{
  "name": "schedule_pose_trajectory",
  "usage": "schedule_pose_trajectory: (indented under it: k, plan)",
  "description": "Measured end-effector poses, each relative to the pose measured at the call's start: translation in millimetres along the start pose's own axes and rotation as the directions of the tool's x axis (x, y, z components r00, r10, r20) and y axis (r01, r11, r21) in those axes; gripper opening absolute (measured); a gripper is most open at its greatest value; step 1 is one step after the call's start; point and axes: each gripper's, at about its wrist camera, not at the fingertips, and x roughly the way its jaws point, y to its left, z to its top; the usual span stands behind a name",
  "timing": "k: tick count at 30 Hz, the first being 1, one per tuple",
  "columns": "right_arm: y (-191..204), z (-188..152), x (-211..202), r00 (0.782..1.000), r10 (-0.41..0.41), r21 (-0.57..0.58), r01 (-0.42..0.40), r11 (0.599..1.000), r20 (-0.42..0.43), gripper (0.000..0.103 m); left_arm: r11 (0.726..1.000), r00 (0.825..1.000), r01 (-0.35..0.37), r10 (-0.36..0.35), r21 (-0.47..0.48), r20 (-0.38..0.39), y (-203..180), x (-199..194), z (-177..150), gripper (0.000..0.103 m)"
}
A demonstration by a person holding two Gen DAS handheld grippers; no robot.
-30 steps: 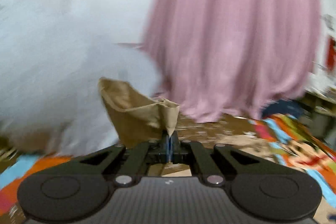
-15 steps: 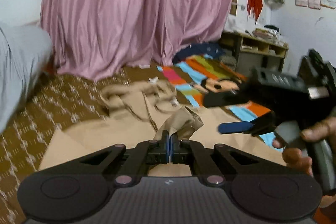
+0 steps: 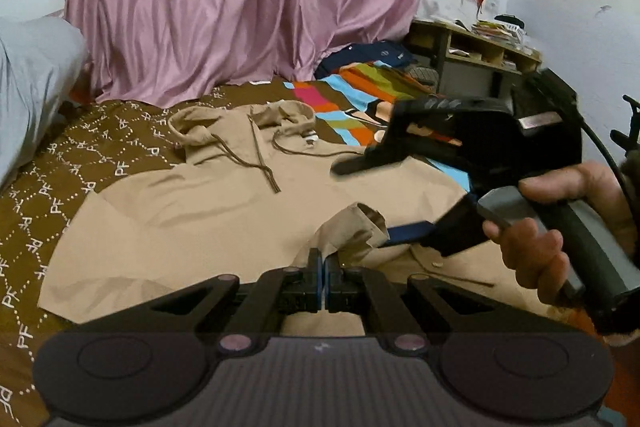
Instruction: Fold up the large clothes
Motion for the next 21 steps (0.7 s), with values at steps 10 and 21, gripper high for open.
schedule_pose_trajectory:
  k: [10, 21]
  plan:
    - [14.0, -19.3, -0.7, 0.976, -0.217, -0.244, 0.215, 0.946, 0.019, 0.001, 0.999, 0.999, 0.036, -0.036, -0.034, 0.017, -9.5, -4.1, -9.1, 0.000]
    - [103.0, -2.2, -5.8, 0.927, -0.143, -0.821, 0.374, 0.431, 0.347, 0.000, 0.975, 0.999, 0.024, -0.030, -0.220, -0.025, 29.2, 4.6, -11.6, 0.054]
